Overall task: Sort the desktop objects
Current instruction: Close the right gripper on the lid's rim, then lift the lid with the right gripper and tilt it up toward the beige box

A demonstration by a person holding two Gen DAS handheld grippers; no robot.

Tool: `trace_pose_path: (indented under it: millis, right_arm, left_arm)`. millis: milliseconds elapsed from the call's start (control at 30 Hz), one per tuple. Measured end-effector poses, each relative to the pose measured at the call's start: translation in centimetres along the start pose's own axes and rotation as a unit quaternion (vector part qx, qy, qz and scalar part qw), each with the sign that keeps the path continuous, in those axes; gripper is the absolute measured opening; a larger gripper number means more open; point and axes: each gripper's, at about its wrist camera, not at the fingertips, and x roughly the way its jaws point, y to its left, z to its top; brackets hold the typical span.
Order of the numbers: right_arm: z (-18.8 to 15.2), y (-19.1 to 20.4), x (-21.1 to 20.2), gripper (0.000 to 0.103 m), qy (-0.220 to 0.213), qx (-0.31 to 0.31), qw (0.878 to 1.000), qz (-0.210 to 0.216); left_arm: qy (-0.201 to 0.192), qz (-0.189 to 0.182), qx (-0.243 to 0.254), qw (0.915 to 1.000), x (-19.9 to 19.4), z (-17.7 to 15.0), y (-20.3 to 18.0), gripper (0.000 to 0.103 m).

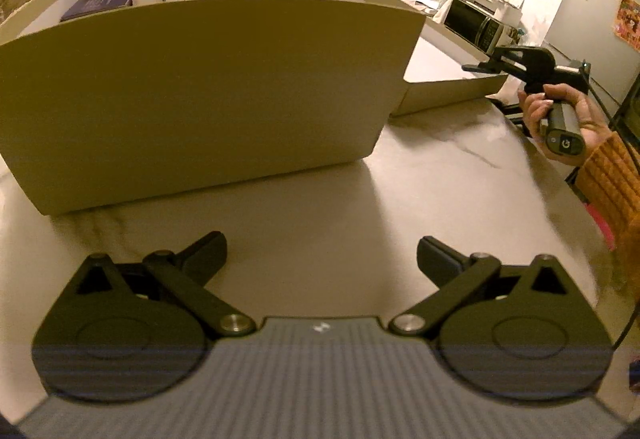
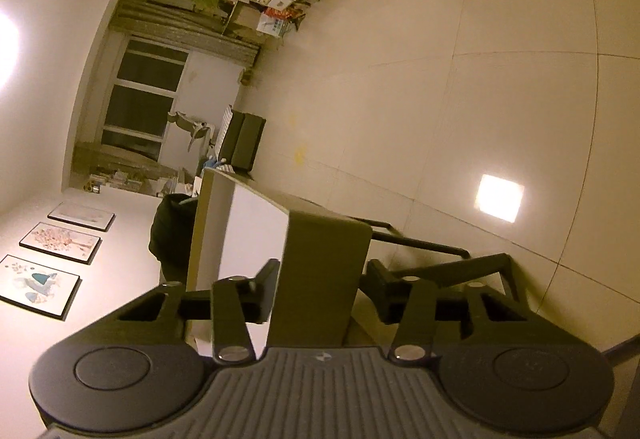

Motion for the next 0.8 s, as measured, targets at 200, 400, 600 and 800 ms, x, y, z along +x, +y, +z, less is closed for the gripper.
trace_pose_path:
  millis: [200, 400, 600, 800]
  right_arm:
    - [-0.2, -0.4, -0.1, 0.035, -0.010, 0.015, 1.000, 0.005]
    - [-0.3, -0.9, -0.3, 0.034, -0.013, 0.027, 1.000, 0.008]
    - [-0.6, -0.9, -1.1, 0.034, -0.018, 0.025, 1.000, 0.000]
    - [-0.8, -1.4, -2.6, 0.034, -0.025, 0.022, 0.999, -0.006]
  left_arm:
    - [0.000, 0.001, -0.005, 1.0000, -0.3, -0.1, 0.0, 0.103]
    - [-0.001, -0.001, -0.013, 0.9999, -0.6, -0.3, 0.1, 0.103]
    - [-0.004, -0.006, -0.020, 0.9998, -1.0, -0.3, 0.2, 0.103]
    - [-0.008, -0.012, -0.021, 0.9997, -1.4, -0.7, 0.0, 0.103]
